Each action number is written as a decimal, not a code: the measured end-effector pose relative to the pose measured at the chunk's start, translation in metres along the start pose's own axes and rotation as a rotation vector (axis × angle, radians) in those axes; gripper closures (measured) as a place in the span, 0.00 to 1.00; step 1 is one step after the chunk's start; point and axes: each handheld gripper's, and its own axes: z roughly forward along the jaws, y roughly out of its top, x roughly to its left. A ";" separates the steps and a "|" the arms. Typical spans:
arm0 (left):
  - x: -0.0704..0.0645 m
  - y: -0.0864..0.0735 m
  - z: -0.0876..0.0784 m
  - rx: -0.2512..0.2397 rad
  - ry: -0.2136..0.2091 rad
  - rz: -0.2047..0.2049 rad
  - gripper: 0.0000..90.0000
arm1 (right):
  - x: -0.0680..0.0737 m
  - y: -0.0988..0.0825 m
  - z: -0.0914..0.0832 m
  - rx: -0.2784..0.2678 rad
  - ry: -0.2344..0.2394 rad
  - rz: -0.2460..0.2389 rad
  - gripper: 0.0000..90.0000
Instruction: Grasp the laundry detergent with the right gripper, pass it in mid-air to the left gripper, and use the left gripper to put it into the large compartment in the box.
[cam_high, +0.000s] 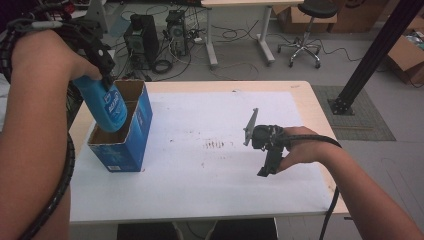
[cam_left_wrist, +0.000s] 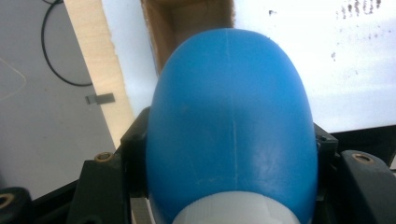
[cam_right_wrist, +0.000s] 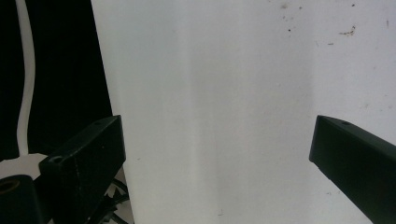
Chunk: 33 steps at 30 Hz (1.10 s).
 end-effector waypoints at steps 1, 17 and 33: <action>0.002 0.001 0.004 0.003 -0.005 -0.010 0.43 | 0.000 0.000 0.000 -0.001 -0.001 0.003 0.04; 0.024 0.014 0.063 0.011 -0.038 -0.064 0.43 | 0.004 -0.002 0.000 -0.006 -0.004 0.004 0.04; 0.023 0.030 0.141 0.069 -0.035 -0.061 0.43 | 0.005 -0.009 0.004 -0.017 -0.011 0.013 0.04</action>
